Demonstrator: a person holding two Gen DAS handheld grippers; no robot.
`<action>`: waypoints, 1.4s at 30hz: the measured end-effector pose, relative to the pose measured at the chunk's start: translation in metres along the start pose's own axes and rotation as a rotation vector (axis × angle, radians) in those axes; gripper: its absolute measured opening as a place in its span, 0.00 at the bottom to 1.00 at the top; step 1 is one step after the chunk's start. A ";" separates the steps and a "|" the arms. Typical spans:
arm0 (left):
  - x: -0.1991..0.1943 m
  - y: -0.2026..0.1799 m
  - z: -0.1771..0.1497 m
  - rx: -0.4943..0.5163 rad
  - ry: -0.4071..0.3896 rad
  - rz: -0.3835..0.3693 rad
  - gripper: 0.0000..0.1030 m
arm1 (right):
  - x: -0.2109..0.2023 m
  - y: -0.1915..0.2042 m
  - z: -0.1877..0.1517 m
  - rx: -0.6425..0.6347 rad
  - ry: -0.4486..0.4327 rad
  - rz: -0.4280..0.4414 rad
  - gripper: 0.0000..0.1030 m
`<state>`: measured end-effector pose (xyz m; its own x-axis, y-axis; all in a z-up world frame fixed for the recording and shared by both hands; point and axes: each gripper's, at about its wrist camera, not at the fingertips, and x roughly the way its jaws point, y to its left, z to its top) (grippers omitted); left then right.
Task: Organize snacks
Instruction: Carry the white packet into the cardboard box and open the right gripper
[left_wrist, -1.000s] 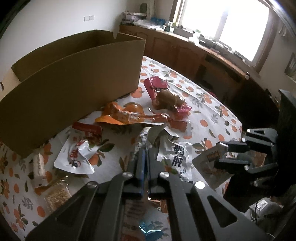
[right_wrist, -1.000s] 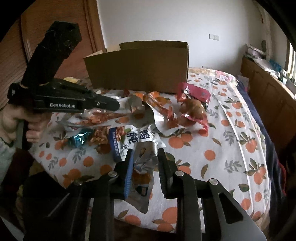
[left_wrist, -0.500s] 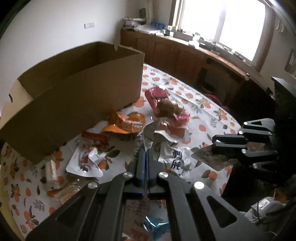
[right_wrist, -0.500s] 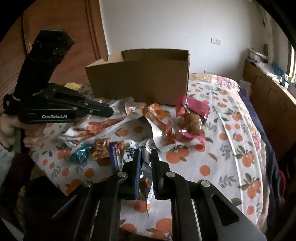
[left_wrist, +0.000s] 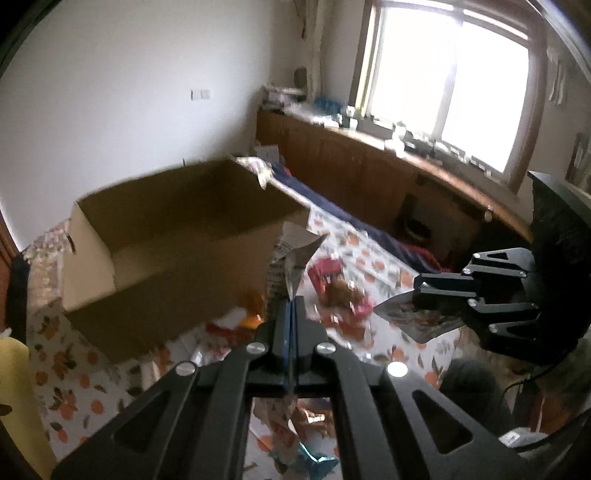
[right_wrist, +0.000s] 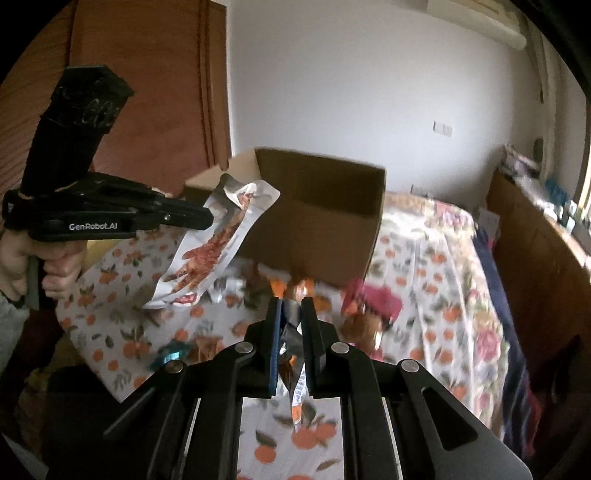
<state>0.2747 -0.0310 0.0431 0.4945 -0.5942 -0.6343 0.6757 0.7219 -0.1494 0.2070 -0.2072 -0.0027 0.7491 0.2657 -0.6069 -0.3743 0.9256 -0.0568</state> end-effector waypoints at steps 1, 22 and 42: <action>-0.004 0.002 0.006 -0.003 -0.017 0.002 0.00 | 0.000 0.000 0.008 -0.010 -0.009 0.000 0.07; 0.009 0.112 0.109 -0.060 -0.142 0.128 0.00 | 0.106 -0.031 0.144 -0.089 -0.049 0.027 0.07; 0.101 0.142 0.066 -0.102 -0.023 0.163 0.00 | 0.207 -0.056 0.111 0.040 0.096 0.049 0.08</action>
<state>0.4568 -0.0115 0.0083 0.6061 -0.4740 -0.6388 0.5275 0.8406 -0.1232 0.4440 -0.1738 -0.0372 0.6741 0.2852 -0.6814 -0.3850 0.9229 0.0054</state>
